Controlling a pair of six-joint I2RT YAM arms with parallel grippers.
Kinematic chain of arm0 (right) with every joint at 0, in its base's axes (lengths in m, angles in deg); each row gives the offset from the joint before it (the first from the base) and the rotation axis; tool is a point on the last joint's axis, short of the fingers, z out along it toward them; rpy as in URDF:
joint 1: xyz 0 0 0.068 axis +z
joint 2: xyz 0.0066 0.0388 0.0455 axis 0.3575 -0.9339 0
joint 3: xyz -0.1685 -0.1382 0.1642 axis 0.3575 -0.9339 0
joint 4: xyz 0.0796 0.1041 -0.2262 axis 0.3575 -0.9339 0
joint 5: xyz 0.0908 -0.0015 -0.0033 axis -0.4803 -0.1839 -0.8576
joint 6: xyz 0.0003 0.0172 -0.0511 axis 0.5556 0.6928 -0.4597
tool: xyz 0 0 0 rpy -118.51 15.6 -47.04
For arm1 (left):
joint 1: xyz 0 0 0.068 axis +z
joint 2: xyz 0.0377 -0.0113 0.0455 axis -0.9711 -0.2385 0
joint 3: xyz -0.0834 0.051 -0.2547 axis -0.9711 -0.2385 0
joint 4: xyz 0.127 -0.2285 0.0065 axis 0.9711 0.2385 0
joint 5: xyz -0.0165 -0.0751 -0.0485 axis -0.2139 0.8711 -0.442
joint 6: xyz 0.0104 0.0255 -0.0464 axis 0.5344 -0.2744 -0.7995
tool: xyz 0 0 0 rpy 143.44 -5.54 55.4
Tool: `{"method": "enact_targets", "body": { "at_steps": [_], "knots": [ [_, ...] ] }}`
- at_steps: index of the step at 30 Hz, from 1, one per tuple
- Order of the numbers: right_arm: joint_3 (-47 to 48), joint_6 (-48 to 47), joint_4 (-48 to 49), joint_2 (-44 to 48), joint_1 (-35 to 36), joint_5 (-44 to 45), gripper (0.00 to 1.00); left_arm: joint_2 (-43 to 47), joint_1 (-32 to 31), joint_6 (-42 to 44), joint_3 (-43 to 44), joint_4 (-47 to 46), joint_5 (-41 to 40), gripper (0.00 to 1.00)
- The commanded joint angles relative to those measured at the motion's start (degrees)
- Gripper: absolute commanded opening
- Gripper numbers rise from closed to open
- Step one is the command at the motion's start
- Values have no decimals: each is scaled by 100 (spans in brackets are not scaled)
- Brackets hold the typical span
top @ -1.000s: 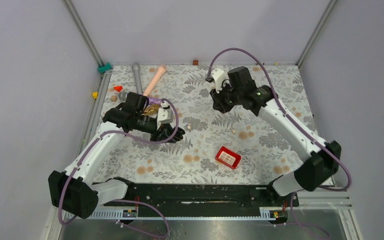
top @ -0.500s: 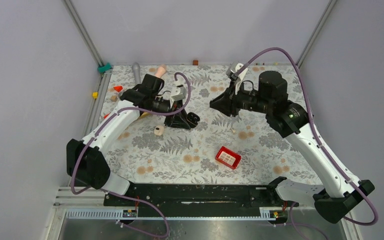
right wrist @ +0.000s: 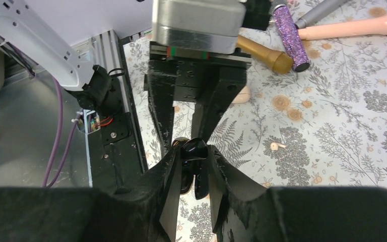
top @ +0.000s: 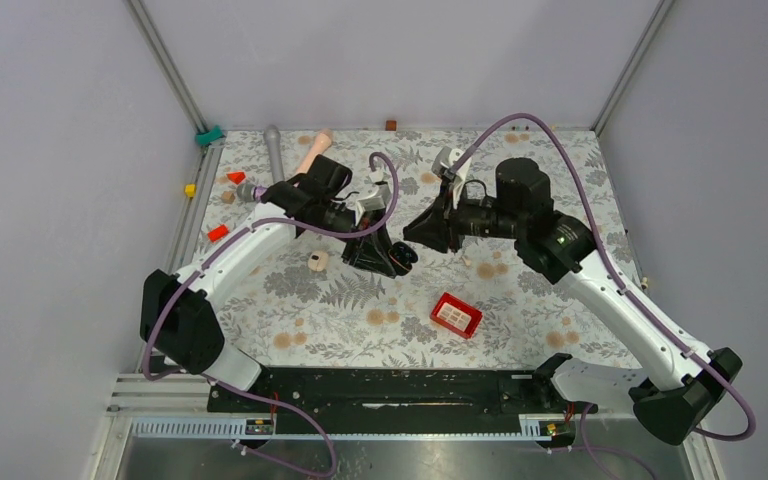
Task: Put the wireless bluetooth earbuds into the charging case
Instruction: Place the earbud in the charging case.
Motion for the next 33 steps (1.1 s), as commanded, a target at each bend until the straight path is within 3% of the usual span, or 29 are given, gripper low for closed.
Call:
{"method": "enact_targets", "body": {
  "at_steps": [1,33],
  "knots": [
    [-49,54,383,93,148,-317,30,-32,-2,-37,257,-152,513,1],
    [-228,-439,316,-117,587,81,30,95,-9,-58,177,-153,971,1]
  ]
}}
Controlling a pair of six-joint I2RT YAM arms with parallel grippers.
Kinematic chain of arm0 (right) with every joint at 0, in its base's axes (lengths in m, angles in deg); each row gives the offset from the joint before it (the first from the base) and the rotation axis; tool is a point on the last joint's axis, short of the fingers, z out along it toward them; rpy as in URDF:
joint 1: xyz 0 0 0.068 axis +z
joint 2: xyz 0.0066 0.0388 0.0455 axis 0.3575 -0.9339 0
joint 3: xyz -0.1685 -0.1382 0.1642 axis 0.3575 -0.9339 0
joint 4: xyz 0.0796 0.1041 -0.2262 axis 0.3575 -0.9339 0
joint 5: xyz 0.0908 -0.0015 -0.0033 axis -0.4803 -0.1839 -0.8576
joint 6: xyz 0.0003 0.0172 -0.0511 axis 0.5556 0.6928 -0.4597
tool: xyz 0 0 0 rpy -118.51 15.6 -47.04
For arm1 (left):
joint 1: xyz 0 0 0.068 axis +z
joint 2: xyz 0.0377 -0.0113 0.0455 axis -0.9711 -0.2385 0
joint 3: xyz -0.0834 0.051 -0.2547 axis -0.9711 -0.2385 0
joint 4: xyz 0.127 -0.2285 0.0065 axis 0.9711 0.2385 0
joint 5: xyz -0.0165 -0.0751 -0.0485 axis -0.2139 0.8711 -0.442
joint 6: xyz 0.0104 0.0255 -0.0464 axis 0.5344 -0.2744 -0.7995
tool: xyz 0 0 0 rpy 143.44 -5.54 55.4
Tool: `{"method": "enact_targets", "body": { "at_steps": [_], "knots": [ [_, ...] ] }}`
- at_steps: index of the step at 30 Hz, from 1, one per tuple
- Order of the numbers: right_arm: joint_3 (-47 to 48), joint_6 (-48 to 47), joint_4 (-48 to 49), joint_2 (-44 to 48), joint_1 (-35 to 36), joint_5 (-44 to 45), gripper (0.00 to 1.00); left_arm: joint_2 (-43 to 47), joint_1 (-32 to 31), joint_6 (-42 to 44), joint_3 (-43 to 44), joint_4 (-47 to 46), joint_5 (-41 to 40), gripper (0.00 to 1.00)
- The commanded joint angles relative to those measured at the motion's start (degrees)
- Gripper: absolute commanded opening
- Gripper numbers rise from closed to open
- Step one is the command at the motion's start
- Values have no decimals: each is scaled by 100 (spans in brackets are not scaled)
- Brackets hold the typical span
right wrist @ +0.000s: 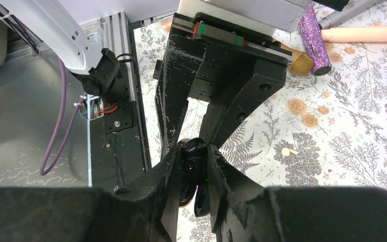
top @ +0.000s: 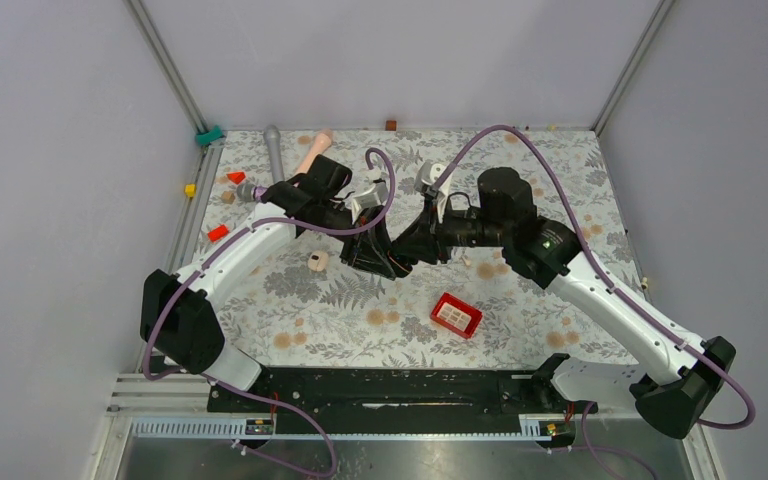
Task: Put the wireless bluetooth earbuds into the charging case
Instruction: Place the earbud in the charging case.
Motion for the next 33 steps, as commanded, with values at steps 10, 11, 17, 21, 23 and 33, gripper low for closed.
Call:
{"method": "enact_targets", "body": {
  "at_steps": [10,11,17,21,23,33],
  "knots": [
    [-31,-173,127,-91,209,70,30,185,-2,61,169,-146,432,1],
    [-31,-182,118,-96,220,70,30,196,3,62,174,-148,433,1],
    [-30,-310,21,-75,236,113,30,252,18,79,158,-153,415,1],
    [-26,-389,-43,-44,230,9,32,309,56,81,160,-153,426,1],
    [-14,-423,-94,-47,236,-42,33,328,85,84,159,-150,454,1],
    [67,-407,-156,-53,235,-79,38,351,144,101,125,-153,512,1]
  ]
}}
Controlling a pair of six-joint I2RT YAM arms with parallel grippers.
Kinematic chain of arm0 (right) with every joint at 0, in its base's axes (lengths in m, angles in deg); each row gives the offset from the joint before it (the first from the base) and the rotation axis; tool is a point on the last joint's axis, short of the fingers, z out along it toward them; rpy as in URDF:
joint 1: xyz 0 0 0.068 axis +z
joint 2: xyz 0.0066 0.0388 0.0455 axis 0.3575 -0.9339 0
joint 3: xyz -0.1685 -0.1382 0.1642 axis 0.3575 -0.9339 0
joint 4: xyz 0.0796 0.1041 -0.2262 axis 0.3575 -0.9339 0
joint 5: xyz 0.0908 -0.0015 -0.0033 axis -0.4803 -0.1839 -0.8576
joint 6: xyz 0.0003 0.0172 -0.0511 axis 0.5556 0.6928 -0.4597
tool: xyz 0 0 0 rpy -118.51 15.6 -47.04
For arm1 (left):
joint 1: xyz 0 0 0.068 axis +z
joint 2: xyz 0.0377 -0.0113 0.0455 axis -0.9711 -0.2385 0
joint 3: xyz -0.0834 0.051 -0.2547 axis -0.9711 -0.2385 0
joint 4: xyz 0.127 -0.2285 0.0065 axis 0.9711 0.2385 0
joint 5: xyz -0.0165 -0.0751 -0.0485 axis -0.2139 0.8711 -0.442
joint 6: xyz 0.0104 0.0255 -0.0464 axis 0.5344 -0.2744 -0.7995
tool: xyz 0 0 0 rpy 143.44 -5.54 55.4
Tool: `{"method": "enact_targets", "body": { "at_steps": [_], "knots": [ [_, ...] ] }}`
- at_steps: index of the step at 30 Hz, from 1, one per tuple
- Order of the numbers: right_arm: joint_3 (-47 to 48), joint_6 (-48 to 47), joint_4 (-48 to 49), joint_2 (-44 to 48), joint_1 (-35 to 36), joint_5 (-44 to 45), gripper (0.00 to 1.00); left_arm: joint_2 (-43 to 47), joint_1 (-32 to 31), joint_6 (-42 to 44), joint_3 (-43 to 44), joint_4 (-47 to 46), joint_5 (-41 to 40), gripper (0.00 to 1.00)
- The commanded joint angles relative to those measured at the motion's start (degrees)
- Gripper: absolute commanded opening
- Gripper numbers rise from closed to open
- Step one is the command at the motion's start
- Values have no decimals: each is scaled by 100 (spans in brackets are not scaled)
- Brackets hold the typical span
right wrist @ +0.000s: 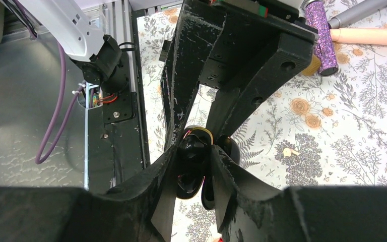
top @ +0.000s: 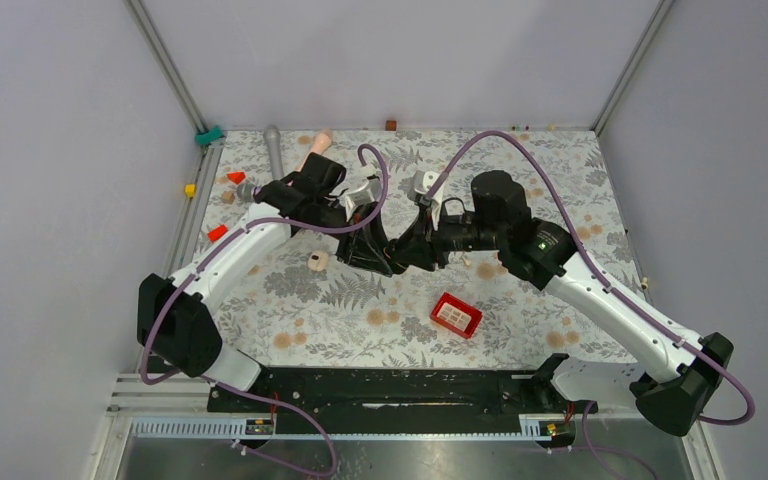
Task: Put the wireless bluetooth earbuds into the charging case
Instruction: Place the earbud in the charging case.
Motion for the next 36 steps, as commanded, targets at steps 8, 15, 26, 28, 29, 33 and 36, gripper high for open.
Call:
{"method": "enact_targets", "body": {
  "at_steps": [8,15,26,28,29,33,36],
  "knots": [
    [220,41,-101,31,60,-30,47,277,8,161,62,-157,338,2],
    [394,-42,-302,172,58,43,48,282,3,162,89,-154,357,2],
    [450,-83,-362,192,56,33,38,344,-1,158,69,-157,326,3],
    [476,-68,-380,194,56,23,36,340,-1,174,60,-157,328,3],
    [493,-70,-398,198,63,21,35,342,1,174,58,-151,328,3],
    [553,-48,-440,197,59,46,32,344,-6,181,61,-151,295,3],
    [591,-7,-434,160,56,88,30,340,-18,188,58,-157,275,3]
  ]
}}
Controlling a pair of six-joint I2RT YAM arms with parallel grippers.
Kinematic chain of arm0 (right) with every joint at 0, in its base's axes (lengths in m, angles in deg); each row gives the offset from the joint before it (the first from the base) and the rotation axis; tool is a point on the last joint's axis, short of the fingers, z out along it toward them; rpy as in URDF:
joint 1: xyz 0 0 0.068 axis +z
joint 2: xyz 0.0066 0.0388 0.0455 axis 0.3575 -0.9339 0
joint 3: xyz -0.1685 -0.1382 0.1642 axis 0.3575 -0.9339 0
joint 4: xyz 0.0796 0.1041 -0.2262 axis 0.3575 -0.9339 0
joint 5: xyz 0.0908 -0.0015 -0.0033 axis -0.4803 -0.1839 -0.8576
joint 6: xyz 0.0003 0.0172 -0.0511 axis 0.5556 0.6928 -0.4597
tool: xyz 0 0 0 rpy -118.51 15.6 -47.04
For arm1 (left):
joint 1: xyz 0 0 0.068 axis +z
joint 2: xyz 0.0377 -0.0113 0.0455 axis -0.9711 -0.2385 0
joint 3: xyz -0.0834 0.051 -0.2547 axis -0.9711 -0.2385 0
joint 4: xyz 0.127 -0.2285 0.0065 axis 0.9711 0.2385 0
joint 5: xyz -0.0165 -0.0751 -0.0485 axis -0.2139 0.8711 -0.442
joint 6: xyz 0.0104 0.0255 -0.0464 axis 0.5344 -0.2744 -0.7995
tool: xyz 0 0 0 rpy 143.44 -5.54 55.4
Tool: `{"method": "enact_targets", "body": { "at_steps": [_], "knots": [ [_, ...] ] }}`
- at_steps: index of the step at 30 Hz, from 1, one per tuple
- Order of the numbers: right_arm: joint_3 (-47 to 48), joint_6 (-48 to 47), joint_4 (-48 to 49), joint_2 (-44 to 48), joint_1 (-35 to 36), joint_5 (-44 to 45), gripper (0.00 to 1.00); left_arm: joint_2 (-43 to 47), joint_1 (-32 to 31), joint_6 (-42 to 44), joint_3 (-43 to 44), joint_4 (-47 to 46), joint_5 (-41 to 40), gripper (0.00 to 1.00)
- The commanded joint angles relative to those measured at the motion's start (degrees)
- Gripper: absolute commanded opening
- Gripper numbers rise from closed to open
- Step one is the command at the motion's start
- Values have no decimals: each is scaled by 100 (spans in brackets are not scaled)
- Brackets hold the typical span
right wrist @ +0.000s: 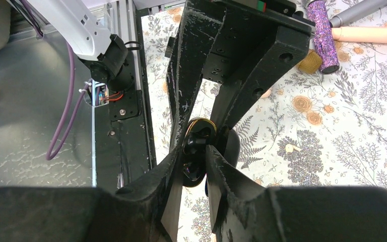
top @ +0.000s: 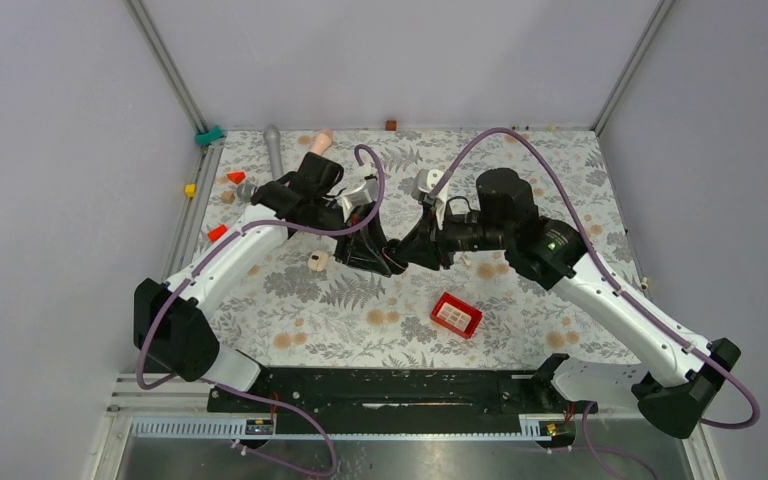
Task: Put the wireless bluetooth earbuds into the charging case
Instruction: Place the earbud in the charging case.
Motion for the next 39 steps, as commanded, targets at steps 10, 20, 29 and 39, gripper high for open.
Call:
{"method": "enact_targets", "body": {
  "at_steps": [10,20,29,39],
  "knots": [
    [362,47,42,-47,36,73,25,222,-66,188,41,-155,179,3],
    [408,67,38,-167,41,11,25,263,-116,220,13,-154,103,4],
    [575,-29,-180,-45,46,61,33,326,-121,258,-6,-155,50,4],
    [905,-131,-508,225,19,388,52,493,-119,328,-45,-164,-174,4]
  ]
}}
